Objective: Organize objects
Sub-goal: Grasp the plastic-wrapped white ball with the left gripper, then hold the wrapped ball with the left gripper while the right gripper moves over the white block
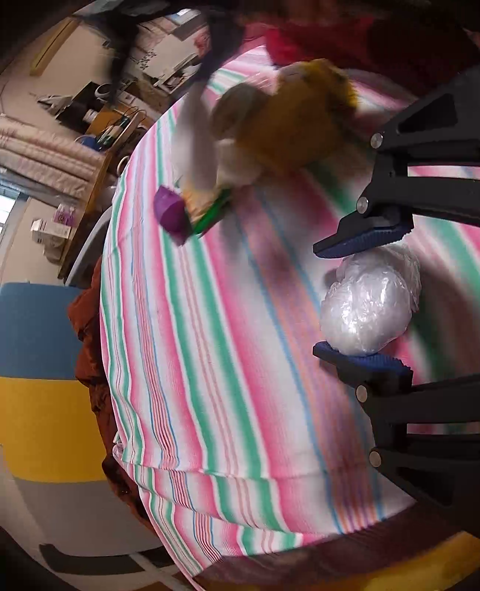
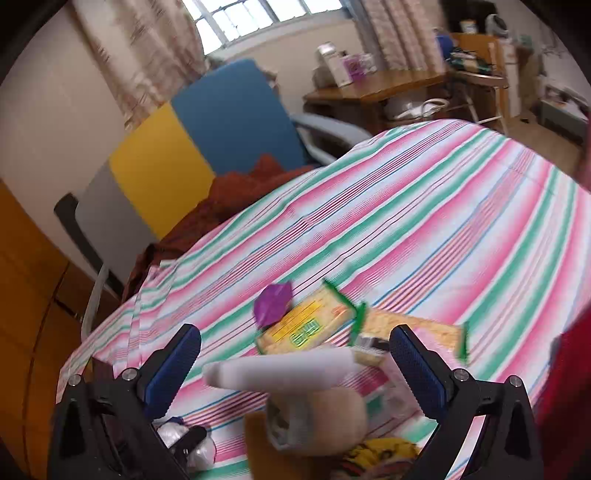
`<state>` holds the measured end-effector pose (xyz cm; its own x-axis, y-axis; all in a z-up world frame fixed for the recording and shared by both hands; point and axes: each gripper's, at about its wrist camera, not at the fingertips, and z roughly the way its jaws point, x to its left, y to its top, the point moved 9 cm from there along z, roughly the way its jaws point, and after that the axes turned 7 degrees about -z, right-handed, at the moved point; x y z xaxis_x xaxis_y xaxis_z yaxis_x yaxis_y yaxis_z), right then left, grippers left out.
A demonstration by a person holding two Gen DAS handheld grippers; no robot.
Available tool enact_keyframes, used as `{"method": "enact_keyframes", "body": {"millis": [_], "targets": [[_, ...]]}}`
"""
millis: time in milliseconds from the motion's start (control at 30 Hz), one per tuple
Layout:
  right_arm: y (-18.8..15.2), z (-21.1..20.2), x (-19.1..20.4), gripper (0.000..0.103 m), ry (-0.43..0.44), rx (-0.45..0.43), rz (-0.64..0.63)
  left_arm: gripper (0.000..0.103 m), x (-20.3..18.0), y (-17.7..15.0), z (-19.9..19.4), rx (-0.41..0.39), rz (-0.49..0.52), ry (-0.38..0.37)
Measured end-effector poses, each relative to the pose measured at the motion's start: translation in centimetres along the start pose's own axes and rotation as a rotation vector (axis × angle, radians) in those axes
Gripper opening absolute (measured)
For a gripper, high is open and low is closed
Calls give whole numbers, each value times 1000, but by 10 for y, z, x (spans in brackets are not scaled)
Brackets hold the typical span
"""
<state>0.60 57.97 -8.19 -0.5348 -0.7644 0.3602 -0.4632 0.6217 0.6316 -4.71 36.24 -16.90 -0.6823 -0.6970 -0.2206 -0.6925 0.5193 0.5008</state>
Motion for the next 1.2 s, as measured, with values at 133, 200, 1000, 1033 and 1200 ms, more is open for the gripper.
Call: {"method": "enact_keyframes", "body": {"millis": [133, 200, 1000, 1033, 1200], "targets": [[-1, -8, 50, 103, 426, 15, 26, 47, 2, -15, -14, -4, 18, 5], [-6, -9, 60, 103, 509, 46, 35, 45, 4, -20, -20, -2, 10, -1], [-99, 25, 140, 103, 336, 317, -580, 36, 26, -39, -123, -160, -29, -86], [-106, 29, 146, 103, 327, 344, -632, 36, 28, -40, -127, -171, -31, -82], [-125, 52, 154, 103, 241, 459, -849, 36, 27, -47, -133, -155, -11, -116]]}}
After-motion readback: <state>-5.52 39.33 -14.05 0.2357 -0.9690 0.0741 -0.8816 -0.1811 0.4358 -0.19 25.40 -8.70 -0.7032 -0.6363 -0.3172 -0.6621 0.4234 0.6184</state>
